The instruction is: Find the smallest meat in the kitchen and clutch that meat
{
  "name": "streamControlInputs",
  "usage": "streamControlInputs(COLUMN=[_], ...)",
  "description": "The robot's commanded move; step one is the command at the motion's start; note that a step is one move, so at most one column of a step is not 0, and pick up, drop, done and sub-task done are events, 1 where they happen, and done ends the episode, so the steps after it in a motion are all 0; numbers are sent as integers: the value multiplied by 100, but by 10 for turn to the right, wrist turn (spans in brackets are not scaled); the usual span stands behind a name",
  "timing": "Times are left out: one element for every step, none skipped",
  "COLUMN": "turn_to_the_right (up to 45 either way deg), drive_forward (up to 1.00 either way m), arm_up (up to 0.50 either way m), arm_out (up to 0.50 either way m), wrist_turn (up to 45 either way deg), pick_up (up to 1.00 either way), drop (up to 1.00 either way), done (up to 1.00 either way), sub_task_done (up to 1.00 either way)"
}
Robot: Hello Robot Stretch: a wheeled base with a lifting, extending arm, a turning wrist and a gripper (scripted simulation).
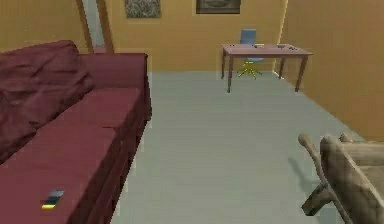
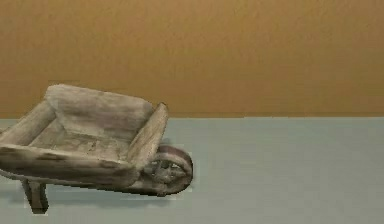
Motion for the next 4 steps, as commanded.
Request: streamControlInputs(turn_to_the_right=[0, 0, 0, -450], drive_forward=[100, 100, 90, 0], arm_up=[0, 0, 0, 0], arm_out=[0, 0, 0, 0], wrist_turn=[0, 0, 0, 0], pick_up=[0, 0, 0, 0], drop=[0, 0, 0, 0], done=[0, 0, 0, 0], sub_task_done=[0, 0, 0, 0])
